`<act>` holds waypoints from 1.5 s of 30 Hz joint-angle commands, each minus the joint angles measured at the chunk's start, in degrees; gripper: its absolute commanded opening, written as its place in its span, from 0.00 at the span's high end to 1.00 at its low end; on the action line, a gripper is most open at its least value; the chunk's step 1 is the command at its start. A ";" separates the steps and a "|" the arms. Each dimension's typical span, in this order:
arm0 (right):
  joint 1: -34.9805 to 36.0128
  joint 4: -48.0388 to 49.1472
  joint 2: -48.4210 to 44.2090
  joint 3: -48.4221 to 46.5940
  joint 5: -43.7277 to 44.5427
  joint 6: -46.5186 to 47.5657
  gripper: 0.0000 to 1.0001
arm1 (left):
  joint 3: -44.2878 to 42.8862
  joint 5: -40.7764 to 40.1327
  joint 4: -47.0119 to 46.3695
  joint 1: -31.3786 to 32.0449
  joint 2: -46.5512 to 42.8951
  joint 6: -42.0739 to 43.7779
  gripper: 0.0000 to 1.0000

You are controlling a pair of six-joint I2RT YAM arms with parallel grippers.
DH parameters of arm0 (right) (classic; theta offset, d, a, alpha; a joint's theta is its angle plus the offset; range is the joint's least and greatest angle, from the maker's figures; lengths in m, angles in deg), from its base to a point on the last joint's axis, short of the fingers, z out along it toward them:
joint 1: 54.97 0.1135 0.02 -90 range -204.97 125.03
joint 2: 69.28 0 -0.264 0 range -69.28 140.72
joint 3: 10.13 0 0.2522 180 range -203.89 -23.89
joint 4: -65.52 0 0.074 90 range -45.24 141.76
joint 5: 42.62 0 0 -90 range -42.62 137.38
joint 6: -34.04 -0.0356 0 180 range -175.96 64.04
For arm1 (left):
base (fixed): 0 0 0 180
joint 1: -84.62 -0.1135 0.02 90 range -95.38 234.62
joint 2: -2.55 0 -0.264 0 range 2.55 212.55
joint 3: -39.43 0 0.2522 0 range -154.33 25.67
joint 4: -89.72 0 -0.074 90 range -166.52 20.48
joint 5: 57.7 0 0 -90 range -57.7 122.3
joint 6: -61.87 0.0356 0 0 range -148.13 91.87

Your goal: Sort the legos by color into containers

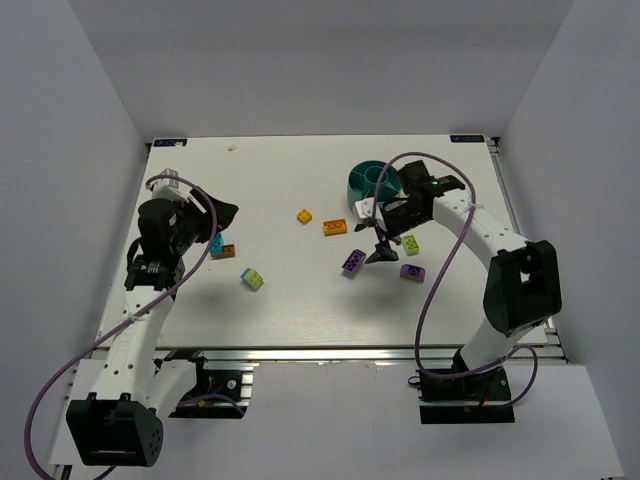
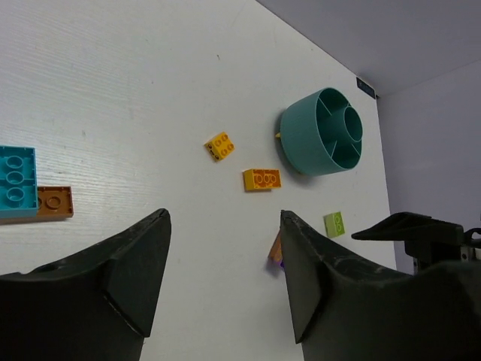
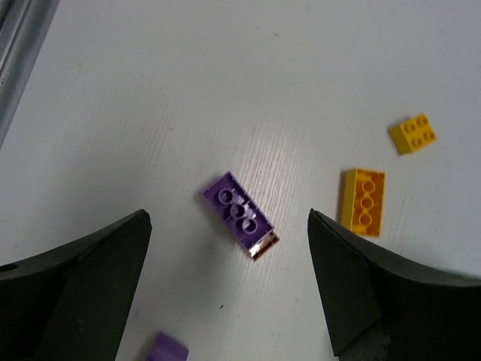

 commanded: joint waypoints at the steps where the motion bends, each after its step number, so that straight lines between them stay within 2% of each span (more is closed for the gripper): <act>1: 3.48 -7.01 3.56 -4.05 2.63 13.92 0.11 | -1.90 1.59 1.29 0.02 -0.10 0.74 0.30; 4: 4.36 -10.78 7.25 -6.24 6.23 22.82 0.15 | -0.24 0.62 1.47 0.02 -2.38 0.04 0.29; 8: 4.71 -18.33 13.23 -12.14 10.18 28.11 0.24 | 3.63 -0.79 -0.29 0.02 -5.90 -2.68 0.29; 14: 4.98 -13.27 14.64 -9.60 12.92 28.65 0.25 | 5.48 -1.67 0.06 0.02 -8.45 -4.97 0.29; 22: 6.47 -9.75 19.38 -11.26 14.41 26.81 0.25 | 4.25 -1.75 1.73 0.02 -7.93 -4.89 0.29; 31: 8.05 -8.25 22.73 -13.20 15.65 25.67 0.30 | 4.87 -0.70 0.68 0.02 -7.14 -5.50 0.29; 39: 8.05 -8.95 22.99 -13.73 15.73 24.61 0.57 | 6.54 0.35 -1.87 0.02 -7.05 -6.73 0.29; 43: 8.05 -10.36 22.64 -14.16 14.77 24.00 0.76 | 6.45 1.06 -2.40 0.02 -6.79 -6.82 0.29; 45: 8.05 -11.06 21.76 -14.17 14.33 22.60 0.81 | 6.62 1.93 -2.66 0.10 -6.52 -6.82 0.29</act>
